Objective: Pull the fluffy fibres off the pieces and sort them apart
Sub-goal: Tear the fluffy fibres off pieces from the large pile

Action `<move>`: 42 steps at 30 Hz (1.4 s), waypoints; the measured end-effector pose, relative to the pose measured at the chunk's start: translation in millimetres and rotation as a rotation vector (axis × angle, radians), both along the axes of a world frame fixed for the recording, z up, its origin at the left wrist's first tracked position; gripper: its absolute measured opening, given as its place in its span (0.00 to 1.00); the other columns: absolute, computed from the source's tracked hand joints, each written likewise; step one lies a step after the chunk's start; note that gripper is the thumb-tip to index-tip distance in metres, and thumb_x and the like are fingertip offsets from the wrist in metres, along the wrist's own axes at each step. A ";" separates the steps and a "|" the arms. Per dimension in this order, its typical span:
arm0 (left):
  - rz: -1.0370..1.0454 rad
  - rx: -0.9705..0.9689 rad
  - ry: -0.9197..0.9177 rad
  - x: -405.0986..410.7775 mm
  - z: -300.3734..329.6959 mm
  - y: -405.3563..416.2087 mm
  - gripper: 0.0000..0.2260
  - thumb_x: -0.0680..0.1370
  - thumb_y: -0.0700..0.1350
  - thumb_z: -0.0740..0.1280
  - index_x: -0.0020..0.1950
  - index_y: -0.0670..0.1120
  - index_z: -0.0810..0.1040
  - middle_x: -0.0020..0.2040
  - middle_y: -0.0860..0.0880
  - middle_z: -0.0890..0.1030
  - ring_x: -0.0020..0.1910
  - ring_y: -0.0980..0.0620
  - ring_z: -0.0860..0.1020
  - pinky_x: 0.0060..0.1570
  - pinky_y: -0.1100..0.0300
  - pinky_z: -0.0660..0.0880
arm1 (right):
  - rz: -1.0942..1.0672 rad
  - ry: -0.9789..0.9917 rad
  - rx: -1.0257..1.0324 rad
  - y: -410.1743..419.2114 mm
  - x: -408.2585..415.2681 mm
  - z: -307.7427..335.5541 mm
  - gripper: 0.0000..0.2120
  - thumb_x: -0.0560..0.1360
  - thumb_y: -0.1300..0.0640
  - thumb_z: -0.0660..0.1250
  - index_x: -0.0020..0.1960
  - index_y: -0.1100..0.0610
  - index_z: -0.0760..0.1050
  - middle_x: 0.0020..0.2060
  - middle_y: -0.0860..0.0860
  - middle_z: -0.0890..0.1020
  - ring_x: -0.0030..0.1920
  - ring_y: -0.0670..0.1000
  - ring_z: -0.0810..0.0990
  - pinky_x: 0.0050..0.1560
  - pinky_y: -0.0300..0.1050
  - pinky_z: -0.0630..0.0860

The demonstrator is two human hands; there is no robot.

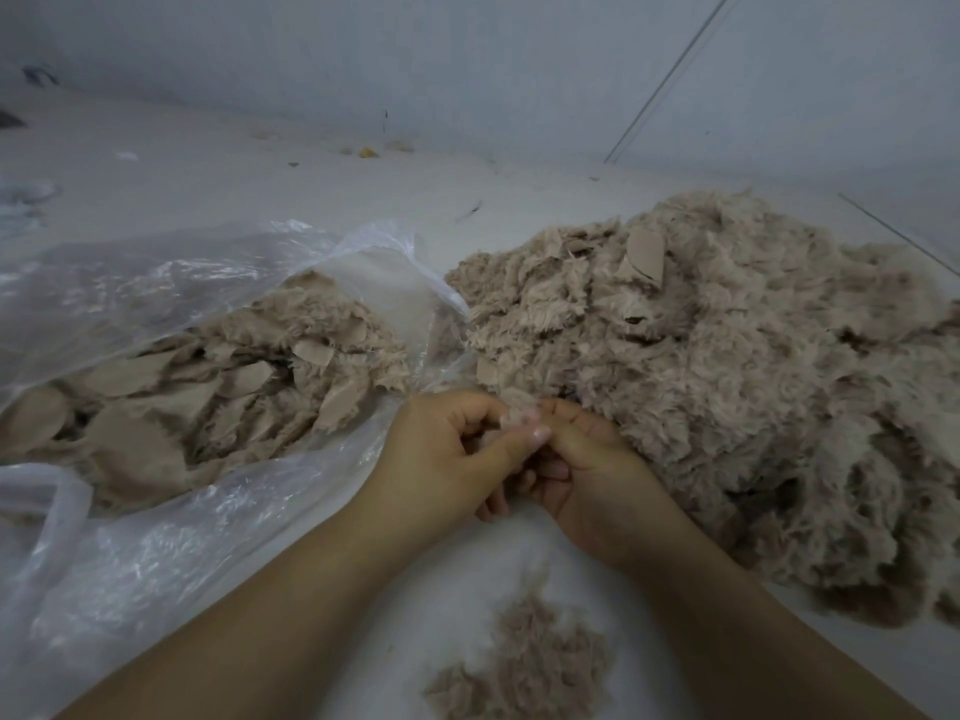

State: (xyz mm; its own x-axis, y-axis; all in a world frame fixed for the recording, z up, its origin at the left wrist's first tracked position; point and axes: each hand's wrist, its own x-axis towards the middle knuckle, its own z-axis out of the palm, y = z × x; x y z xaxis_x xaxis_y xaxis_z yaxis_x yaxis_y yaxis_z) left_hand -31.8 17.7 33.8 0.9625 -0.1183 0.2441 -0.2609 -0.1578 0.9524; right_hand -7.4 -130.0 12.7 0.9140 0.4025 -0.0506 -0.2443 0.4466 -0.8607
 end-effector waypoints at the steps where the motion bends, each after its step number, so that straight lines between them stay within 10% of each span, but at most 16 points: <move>1: -0.003 0.002 0.018 0.6 -0.4 -0.1 0.09 0.73 0.46 0.73 0.40 0.41 0.79 0.27 0.45 0.81 0.21 0.49 0.78 0.21 0.60 0.73 | -0.004 0.000 -0.001 0.1 0.1 -0.9 0.08 0.74 0.58 0.68 0.46 0.62 0.73 0.30 0.51 0.81 0.26 0.42 0.76 0.30 0.36 0.74; 10: -0.002 -0.164 0.154 3.5 1.7 1.3 0.11 0.81 0.41 0.62 0.41 0.38 0.77 0.30 0.39 0.81 0.20 0.46 0.77 0.18 0.63 0.69 | 0.023 -0.040 -0.047 -1.4 -3.3 2.6 0.09 0.72 0.50 0.70 0.37 0.55 0.78 0.25 0.48 0.74 0.28 0.44 0.72 0.34 0.37 0.71; 29: -0.052 -0.261 0.233 3.0 1.0 2.1 0.13 0.83 0.43 0.61 0.39 0.44 0.76 0.30 0.36 0.80 0.21 0.42 0.78 0.21 0.57 0.75 | -0.032 -0.080 -0.104 -1.2 -2.7 -0.8 0.08 0.78 0.67 0.61 0.42 0.59 0.73 0.28 0.55 0.78 0.28 0.47 0.75 0.32 0.37 0.73; 42: -0.083 -0.217 0.215 -0.5 0.4 -2.4 0.15 0.83 0.46 0.59 0.41 0.42 0.78 0.30 0.37 0.80 0.21 0.43 0.77 0.19 0.60 0.73 | -0.026 -0.068 -0.070 -2.5 -3.4 1.2 0.15 0.73 0.50 0.68 0.35 0.58 0.71 0.24 0.50 0.71 0.28 0.48 0.74 0.33 0.40 0.73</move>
